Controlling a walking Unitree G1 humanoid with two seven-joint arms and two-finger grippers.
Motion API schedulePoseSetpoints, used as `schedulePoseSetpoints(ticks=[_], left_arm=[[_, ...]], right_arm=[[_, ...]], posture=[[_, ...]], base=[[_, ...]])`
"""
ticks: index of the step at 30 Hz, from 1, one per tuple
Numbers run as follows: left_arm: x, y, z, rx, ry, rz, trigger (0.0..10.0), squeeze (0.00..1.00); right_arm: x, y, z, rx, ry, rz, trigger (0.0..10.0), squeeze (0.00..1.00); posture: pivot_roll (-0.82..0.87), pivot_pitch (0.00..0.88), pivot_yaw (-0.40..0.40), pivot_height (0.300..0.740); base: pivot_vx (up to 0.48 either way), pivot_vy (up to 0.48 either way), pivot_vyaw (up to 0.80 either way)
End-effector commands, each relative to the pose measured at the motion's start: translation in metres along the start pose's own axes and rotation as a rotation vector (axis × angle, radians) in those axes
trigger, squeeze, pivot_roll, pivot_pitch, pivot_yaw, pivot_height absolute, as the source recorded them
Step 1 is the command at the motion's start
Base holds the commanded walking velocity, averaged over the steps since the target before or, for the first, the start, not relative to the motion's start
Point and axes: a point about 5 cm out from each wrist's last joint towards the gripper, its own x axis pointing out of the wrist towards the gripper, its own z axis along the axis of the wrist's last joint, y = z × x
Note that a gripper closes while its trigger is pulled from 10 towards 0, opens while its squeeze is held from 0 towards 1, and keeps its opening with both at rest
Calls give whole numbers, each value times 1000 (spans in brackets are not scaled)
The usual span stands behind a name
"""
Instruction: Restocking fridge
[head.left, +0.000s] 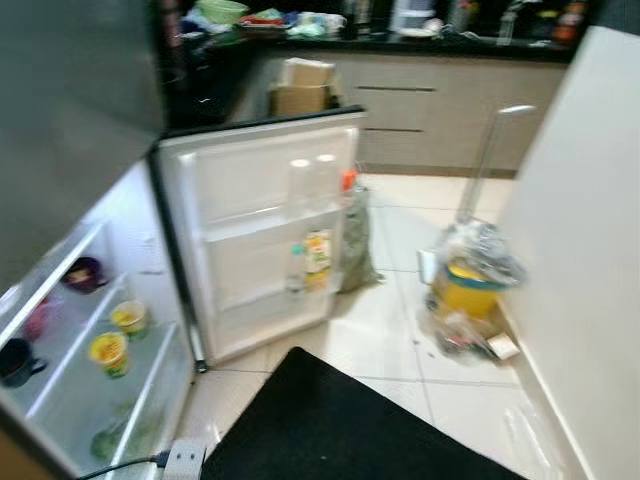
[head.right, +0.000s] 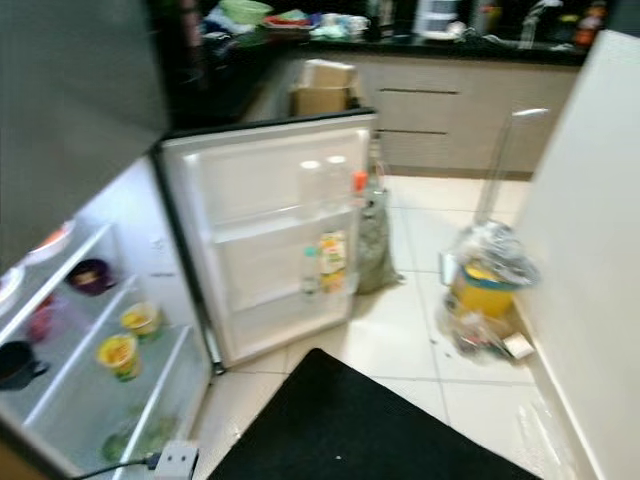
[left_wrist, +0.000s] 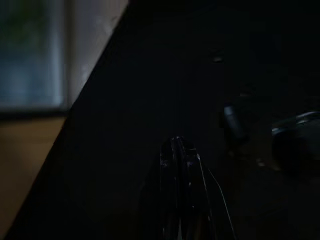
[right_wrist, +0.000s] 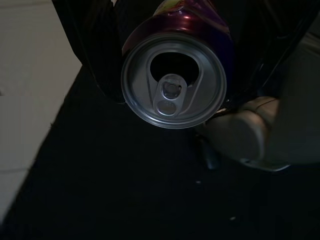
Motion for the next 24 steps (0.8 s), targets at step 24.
schedulePoseSetpoints(ticks=[24], left_arm=[[0, -6, -10, -43, 43, -12, 10000, 0]], right_arm=[[0, -2, 4, -15, -33, -2, 10000, 0]], posture=[[-119, 0, -23, 740]], base=[[0, -194, -164]])
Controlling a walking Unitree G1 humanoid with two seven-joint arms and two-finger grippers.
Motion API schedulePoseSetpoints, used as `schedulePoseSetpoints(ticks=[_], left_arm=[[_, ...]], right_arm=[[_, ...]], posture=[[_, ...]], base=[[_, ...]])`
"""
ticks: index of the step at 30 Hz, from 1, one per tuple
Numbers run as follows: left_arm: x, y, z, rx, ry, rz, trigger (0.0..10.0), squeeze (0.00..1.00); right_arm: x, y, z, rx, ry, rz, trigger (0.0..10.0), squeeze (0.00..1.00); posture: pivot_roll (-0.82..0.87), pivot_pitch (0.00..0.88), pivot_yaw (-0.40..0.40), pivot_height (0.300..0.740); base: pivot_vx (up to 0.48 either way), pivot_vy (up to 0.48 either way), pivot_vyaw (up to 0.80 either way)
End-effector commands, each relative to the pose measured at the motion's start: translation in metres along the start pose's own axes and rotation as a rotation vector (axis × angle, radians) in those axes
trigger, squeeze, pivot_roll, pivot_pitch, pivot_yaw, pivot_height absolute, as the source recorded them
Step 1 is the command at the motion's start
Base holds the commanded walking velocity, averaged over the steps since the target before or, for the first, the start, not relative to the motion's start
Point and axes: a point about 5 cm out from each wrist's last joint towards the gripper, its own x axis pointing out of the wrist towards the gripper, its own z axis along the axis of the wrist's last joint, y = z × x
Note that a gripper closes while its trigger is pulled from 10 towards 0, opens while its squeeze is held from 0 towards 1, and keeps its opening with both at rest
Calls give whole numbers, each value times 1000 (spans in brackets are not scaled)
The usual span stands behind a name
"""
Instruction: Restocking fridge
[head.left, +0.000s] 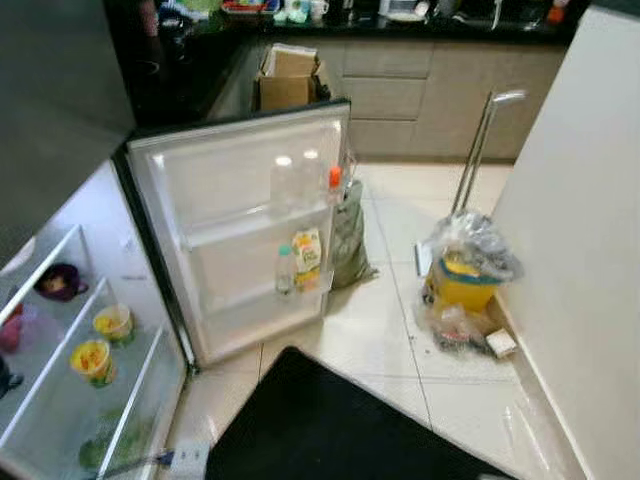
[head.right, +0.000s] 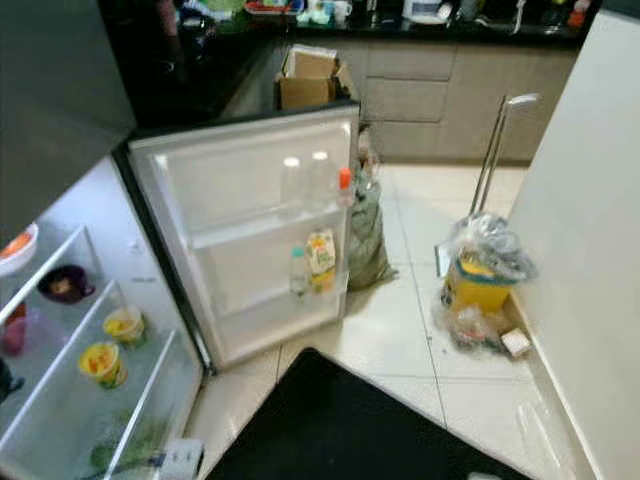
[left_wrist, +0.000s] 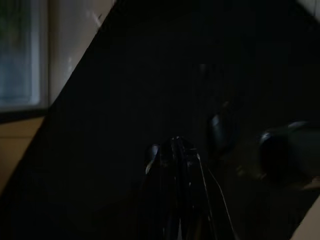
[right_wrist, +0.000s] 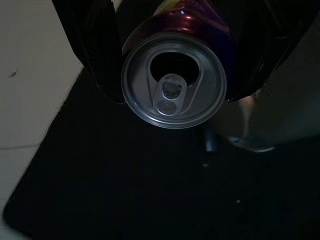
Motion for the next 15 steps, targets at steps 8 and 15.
schedulePoseSetpoints(ticks=[8, 15], left_arm=[[-1, 2, -6, -29, 11, 34, 10000, 0], [-1, 1, -6, -30, 13, 32, 10000, 0]], right_arm=[[0, 2, 0, -58, -10, 20, 10000, 0], [0, 2, -2, -59, -5, 26, 10000, 0]], posture=[[-121, 0, -24, 740], [-123, 0, -24, 740]], base=[[0, 0, 300], [0, 0, 800]])
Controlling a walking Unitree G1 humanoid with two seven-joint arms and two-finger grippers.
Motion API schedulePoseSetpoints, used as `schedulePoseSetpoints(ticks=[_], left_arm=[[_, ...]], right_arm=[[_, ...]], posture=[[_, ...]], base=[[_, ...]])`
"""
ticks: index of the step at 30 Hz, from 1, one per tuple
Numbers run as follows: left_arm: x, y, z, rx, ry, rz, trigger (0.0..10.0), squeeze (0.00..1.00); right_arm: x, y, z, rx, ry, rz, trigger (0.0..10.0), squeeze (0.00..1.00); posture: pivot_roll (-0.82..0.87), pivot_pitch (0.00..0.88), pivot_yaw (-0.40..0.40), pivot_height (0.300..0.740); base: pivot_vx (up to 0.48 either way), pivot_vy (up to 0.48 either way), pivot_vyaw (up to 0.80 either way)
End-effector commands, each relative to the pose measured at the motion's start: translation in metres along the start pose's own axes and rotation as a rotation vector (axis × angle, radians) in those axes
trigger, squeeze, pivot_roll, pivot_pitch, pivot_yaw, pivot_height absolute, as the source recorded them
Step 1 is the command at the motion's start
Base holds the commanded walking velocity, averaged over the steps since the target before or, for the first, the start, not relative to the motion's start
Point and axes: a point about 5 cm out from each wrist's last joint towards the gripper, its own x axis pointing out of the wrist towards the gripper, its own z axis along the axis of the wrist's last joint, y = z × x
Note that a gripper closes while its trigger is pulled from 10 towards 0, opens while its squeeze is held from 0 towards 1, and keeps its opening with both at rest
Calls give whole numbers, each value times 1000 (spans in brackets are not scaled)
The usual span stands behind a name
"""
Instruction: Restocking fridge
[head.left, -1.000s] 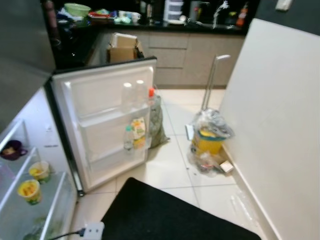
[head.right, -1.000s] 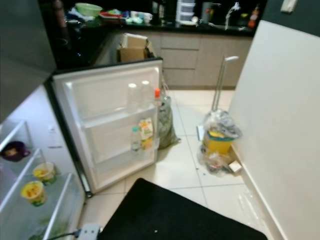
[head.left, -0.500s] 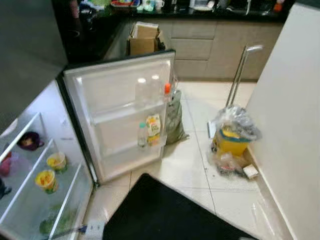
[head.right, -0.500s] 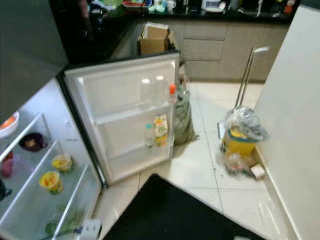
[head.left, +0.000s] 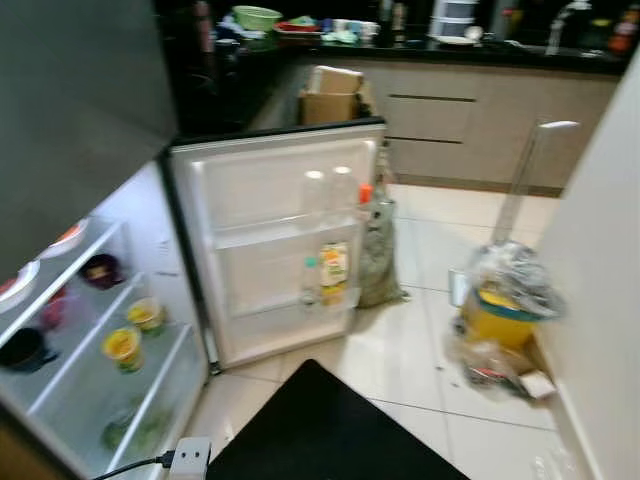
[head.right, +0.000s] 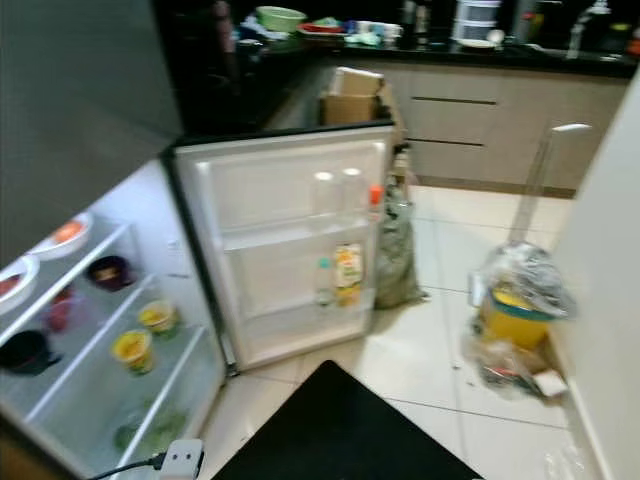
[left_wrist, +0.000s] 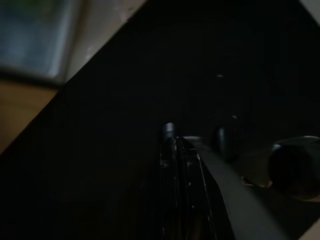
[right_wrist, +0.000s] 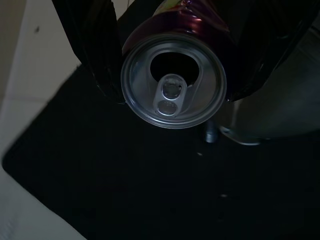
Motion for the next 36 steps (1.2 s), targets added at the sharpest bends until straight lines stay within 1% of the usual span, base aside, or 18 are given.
schedulePoseSetpoints(ticks=[1, 6, 9, 20, 36], left_arm=[[0, -1, -3, -3, 12, -1, 10000, 0], [0, -3, -4, -15, 16, -9, 10000, 0], [0, -3, -4, -22, 18, -14, 10000, 0], [1, -6, -5, 10, 28, -41, 10000, 0], [1, -9, -5, 26, 35, -68, 10000, 0]], right_arm=[[0, 0, -1, -12, 1, 5, 10000, 0], [-1, -1, -3, -11, 8, -9, 10000, 0], [-1, -2, -3, -6, 7, -22, 10000, 0], [-1, -4, -2, -4, 3, -28, 10000, 0], [-2, -7, -5, -7, 8, -42, 10000, 0]], posture=[[-123, 0, -24, 740], [-125, 0, -24, 740], [-126, 0, -24, 740], [-133, 0, -24, 740], [-144, 0, -17, 740]], base=[[0, 0, 800], [0, 0, 773], [0, 0, 0], [0, 0, 0], [263, 0, 0]])
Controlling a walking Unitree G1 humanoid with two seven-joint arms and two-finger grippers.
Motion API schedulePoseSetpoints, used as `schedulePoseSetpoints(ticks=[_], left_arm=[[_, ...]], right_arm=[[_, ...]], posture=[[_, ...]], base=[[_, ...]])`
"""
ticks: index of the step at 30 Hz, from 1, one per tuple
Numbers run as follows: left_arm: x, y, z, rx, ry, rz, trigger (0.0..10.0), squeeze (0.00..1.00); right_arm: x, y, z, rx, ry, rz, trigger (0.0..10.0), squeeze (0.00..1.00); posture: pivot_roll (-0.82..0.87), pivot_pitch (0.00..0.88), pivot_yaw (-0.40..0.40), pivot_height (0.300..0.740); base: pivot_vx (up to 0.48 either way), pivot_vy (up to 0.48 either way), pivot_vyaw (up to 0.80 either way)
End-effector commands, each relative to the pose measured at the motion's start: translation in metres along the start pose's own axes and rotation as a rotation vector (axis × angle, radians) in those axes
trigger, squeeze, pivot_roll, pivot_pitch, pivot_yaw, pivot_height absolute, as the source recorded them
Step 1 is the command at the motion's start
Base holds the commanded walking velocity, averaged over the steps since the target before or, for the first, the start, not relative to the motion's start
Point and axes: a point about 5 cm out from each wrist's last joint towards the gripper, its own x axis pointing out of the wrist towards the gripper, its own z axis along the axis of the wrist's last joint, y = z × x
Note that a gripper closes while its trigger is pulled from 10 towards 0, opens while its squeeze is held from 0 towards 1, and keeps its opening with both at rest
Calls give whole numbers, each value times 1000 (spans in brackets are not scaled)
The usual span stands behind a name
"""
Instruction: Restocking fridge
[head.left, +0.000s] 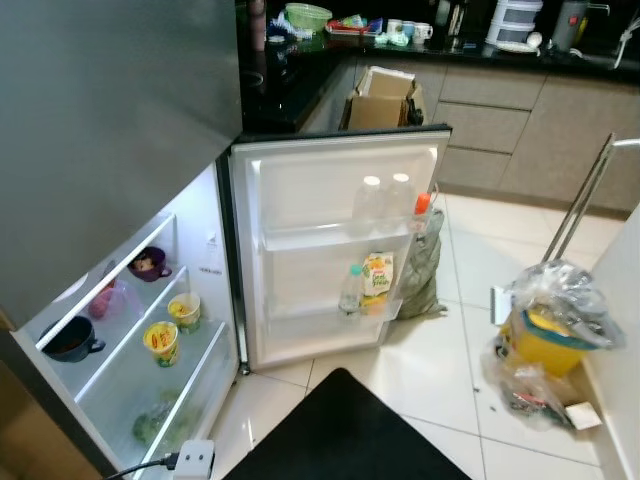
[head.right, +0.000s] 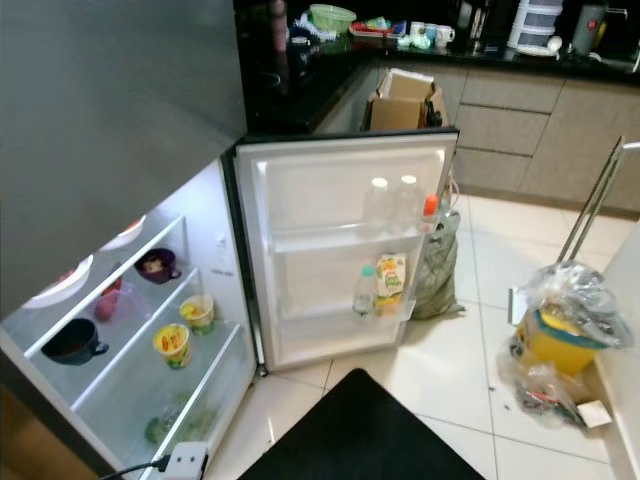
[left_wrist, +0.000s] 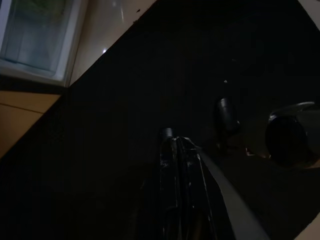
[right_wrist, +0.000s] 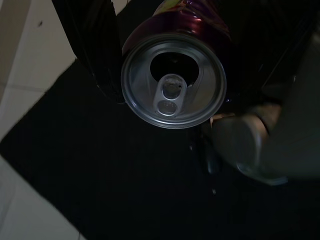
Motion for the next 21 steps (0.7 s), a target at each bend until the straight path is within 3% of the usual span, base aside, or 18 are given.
schedulePoseSetpoints(ticks=[1, 13, 21], left_arm=[[0, -3, -4, 8, 16, -9, 10000, 0], [-1, -2, -6, 12, 21, -16, 10000, 0], [0, -2, -3, 19, 15, -23, 10000, 0]], right_arm=[[0, 2, 0, -3, -3, 2, 10000, 0], [-1, 4, -7, 12, 15, -1, 10000, 0], [0, 4, -8, 36, 24, -6, 10000, 0]], posture=[[-145, 0, -16, 740], [-145, 0, -7, 740], [-149, 0, -3, 740]], base=[[289, 0, 0], [296, 0, 0], [261, 0, -800]])
